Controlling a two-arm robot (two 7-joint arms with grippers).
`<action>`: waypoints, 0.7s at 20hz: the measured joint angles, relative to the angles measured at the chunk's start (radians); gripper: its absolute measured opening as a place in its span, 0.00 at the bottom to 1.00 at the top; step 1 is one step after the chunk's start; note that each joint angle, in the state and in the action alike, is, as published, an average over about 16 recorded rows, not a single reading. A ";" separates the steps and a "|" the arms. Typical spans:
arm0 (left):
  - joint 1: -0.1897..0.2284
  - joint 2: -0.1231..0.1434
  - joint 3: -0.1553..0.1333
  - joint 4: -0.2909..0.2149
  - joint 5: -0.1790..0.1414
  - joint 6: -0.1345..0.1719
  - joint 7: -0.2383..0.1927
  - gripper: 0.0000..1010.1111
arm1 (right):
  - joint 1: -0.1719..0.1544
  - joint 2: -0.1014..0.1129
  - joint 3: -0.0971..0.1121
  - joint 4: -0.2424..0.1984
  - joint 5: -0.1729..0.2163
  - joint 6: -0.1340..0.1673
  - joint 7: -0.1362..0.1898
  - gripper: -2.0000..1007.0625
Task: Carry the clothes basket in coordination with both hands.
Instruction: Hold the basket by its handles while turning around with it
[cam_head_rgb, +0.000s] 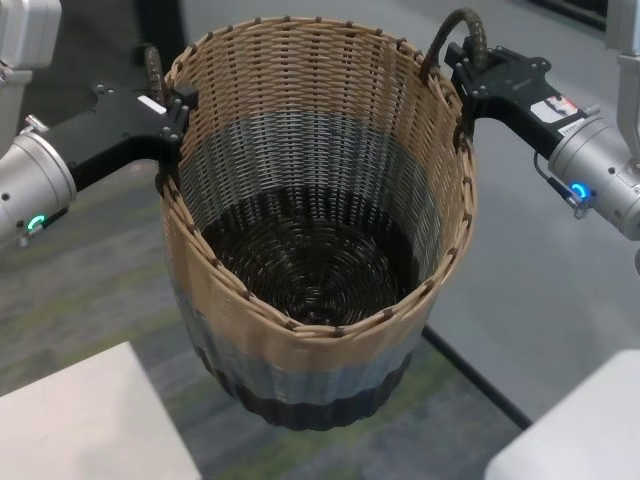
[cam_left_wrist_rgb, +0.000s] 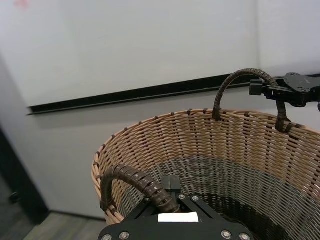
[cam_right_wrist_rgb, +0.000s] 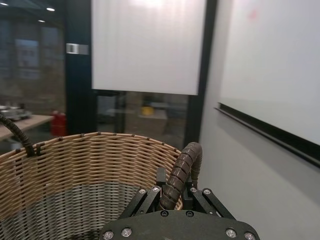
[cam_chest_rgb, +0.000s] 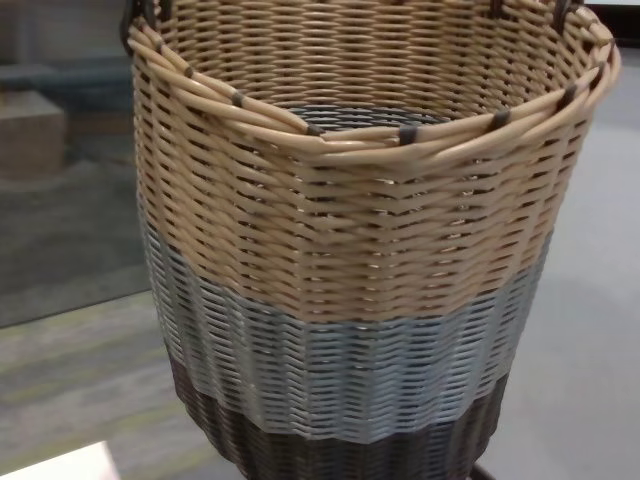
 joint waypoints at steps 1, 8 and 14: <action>0.000 0.000 0.000 0.000 0.000 0.000 0.000 0.00 | 0.000 0.000 0.000 0.000 0.000 0.000 0.000 0.17; 0.000 0.000 0.000 0.000 0.000 0.000 0.000 0.00 | 0.000 0.000 0.000 0.000 0.000 0.000 0.000 0.17; 0.000 0.000 0.000 0.000 0.000 0.000 0.000 0.00 | 0.000 0.000 0.000 0.000 0.000 0.000 0.000 0.17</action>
